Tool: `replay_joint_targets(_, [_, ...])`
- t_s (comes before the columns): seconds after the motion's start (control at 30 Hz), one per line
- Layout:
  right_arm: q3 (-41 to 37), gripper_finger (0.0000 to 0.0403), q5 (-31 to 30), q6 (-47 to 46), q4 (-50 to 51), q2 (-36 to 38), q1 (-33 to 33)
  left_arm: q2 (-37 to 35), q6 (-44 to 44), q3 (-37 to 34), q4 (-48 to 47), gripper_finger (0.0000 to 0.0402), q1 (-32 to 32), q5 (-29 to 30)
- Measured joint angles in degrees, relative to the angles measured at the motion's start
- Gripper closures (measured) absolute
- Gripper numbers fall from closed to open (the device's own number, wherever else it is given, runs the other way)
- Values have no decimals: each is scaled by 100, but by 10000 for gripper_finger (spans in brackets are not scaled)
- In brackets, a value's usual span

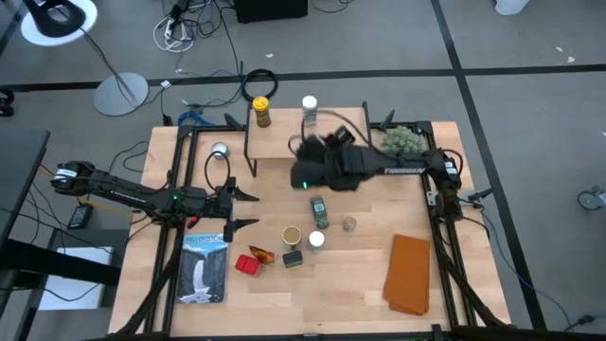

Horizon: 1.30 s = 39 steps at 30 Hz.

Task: Shelf spices
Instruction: Put the white bottle seasoning on the shelf

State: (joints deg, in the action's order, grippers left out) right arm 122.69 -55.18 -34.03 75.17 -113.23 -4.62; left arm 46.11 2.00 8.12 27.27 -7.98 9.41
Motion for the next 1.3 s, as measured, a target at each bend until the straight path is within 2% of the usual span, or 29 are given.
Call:
replay_joint_targets(0.13, [0, 181, 553, -1046, 862, 0, -677, 0, 1, 0, 2, 90, -1, 0])
replay_joint_targets(0.3, [-1, 184, 768, -2349, 1504, -2, -1701, 0, 11, 0, 2, 90, -1, -1])
replay_joint_targets(0.43, [-136, 183, 853, -3312, 1400, -2, -2538, 0, 15, 0, 4, 90, -1, -1])
replay_joint_targets(0.6, [-863, 186, 882, -4834, 1021, -7, -3399, 0, 15, 0, 24, 90, 1, -1])
replay_joint_targets(0.77, [-1982, 188, 877, -5669, -290, -7, -3945, 0, 17, 0, 24, 90, 0, -1])
replay_joint_targets(1.07, [-4251, 199, 888, -4984, -4022, -7, -4079, -2, 17, 0, 26, 89, 0, -1])
replay_joint_targets(1.3, [-5554, 209, 887, -5004, -5367, -7, -3816, 0, 20, 0, 26, 89, 0, -1])
